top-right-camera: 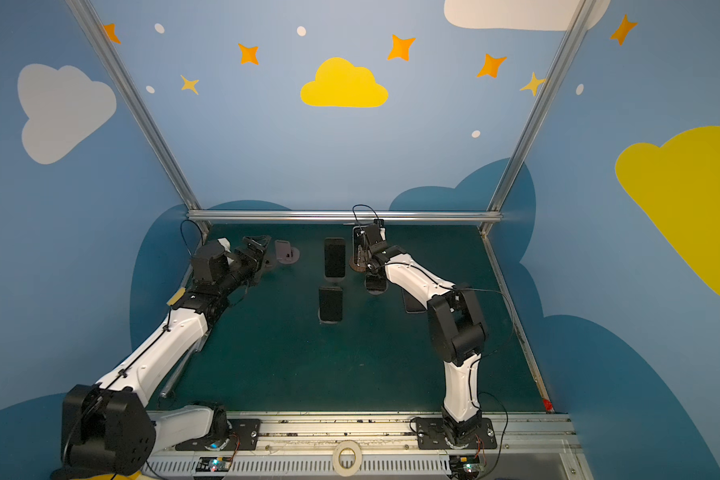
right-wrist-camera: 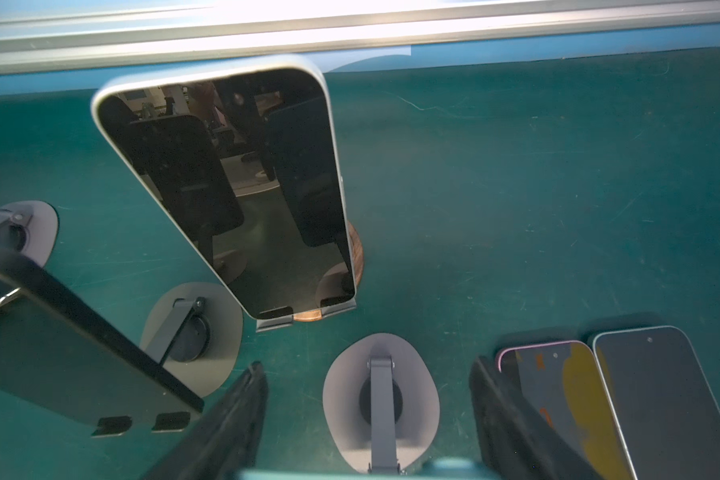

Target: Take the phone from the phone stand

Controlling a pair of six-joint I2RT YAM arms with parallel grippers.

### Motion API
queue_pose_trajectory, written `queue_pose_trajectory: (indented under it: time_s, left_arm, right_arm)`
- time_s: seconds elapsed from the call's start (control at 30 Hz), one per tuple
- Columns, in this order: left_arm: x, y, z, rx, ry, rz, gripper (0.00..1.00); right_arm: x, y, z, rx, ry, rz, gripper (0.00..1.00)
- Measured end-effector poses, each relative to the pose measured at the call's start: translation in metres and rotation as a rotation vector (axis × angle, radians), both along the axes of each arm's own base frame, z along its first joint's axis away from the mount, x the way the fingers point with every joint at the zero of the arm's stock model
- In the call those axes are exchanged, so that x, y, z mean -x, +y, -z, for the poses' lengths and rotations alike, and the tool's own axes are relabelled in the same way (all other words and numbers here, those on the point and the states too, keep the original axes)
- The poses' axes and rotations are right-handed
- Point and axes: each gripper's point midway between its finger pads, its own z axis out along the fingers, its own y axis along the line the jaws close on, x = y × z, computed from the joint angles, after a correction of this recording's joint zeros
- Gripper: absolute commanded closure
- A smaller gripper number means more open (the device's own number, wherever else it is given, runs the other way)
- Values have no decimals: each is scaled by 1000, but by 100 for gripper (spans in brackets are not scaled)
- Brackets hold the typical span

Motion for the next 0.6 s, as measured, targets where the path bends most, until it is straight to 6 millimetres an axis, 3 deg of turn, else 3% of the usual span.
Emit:
queue_pose_trajectory:
  time_s: [0.6]
  left_arm:
    - [1, -7, -3, -5, -18, 33, 0]
  right_arm:
    - [8, 4, -6, -27, -28, -54, 38]
